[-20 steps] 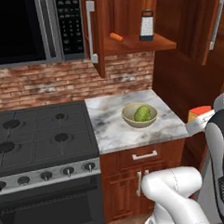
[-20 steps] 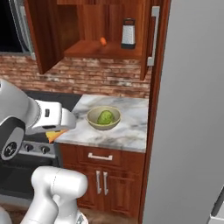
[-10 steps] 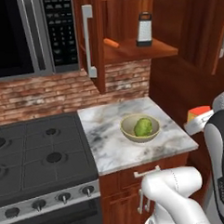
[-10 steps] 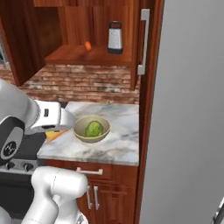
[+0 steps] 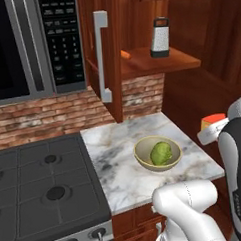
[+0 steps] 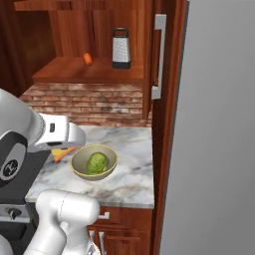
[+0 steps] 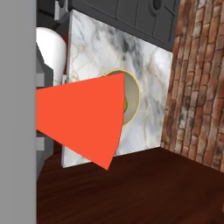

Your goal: Pick the cheese from the fridge and the cheese grater from the cabinet and place them next to the salad bowl.

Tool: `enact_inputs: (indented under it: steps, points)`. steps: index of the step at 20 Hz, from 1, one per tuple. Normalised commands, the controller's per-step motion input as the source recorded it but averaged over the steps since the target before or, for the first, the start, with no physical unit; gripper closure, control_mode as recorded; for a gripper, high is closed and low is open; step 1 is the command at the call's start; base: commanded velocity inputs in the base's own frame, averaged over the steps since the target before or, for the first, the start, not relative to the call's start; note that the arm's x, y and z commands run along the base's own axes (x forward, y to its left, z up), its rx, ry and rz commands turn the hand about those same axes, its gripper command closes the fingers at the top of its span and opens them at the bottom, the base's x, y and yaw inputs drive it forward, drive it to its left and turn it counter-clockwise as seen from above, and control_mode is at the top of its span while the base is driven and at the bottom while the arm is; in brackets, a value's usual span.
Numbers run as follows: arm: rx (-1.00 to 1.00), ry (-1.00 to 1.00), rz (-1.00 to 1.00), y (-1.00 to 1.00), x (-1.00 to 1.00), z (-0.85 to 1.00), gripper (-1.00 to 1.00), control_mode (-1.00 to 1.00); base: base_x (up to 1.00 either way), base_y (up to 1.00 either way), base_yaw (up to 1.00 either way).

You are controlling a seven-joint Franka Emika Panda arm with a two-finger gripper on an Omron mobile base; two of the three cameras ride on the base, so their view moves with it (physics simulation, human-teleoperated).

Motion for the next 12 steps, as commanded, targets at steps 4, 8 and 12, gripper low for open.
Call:
enact_inputs:
  steps: [4, 8, 12]
  points:
    - [0.00, 0.00, 0.00, 0.00, 0.00, 0.00, 1.00, 1.00, 0.82, -0.62, 0.02]
    - [0.00, 0.00, 0.00, 0.00, 0.00, 0.00, 1.00, 1.00, 0.26, -0.37, 0.17]
    - [0.00, 0.00, 0.00, 0.00, 0.00, 0.00, 1.00, 1.00, 0.13, -0.13, 0.20]
